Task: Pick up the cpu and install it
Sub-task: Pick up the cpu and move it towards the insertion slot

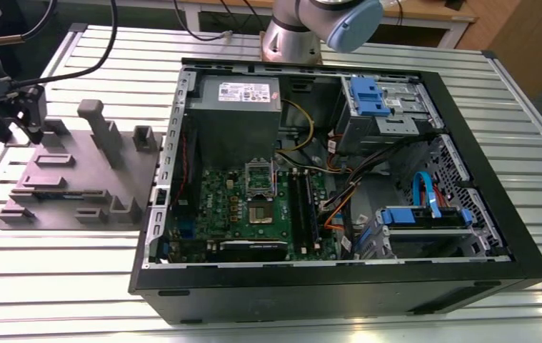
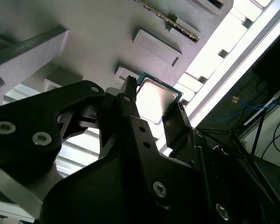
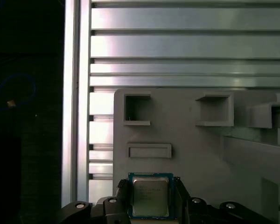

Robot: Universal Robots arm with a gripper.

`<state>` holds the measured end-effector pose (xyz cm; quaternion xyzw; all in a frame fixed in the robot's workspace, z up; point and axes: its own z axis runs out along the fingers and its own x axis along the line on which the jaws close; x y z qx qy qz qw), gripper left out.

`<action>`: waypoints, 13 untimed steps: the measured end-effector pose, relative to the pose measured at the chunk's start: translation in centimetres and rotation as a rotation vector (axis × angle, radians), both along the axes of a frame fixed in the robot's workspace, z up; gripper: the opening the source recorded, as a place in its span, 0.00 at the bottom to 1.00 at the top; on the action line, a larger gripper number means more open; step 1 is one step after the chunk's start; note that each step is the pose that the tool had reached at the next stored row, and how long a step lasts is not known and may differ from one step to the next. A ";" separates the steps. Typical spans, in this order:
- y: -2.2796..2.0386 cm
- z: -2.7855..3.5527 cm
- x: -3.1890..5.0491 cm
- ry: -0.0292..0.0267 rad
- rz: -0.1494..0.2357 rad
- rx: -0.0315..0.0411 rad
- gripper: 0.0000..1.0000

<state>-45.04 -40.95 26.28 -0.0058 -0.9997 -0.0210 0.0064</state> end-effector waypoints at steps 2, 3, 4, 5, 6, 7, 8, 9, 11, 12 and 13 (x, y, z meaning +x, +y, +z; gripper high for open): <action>0.00 0.05 0.00 0.0001 0.000 0.0000 0.47; 0.00 0.06 0.00 0.0001 0.000 -0.0001 0.47; 0.00 0.07 0.00 0.0001 0.000 -0.0001 0.47; 0.00 0.11 0.00 0.0003 0.000 -0.0002 0.47; 0.00 0.15 0.00 0.0004 0.000 -0.0002 0.47; 0.00 0.18 0.00 0.0002 0.000 -0.0001 0.47; 0.00 0.22 0.00 0.0002 0.000 -0.0001 0.47; 0.00 0.30 0.00 0.0004 0.000 -0.0002 0.47; 0.00 0.39 0.00 0.0000 0.000 0.0000 0.47; 0.00 0.42 0.00 -0.0001 0.000 0.0001 0.47; 0.00 0.45 0.00 -0.0001 0.000 0.0000 0.47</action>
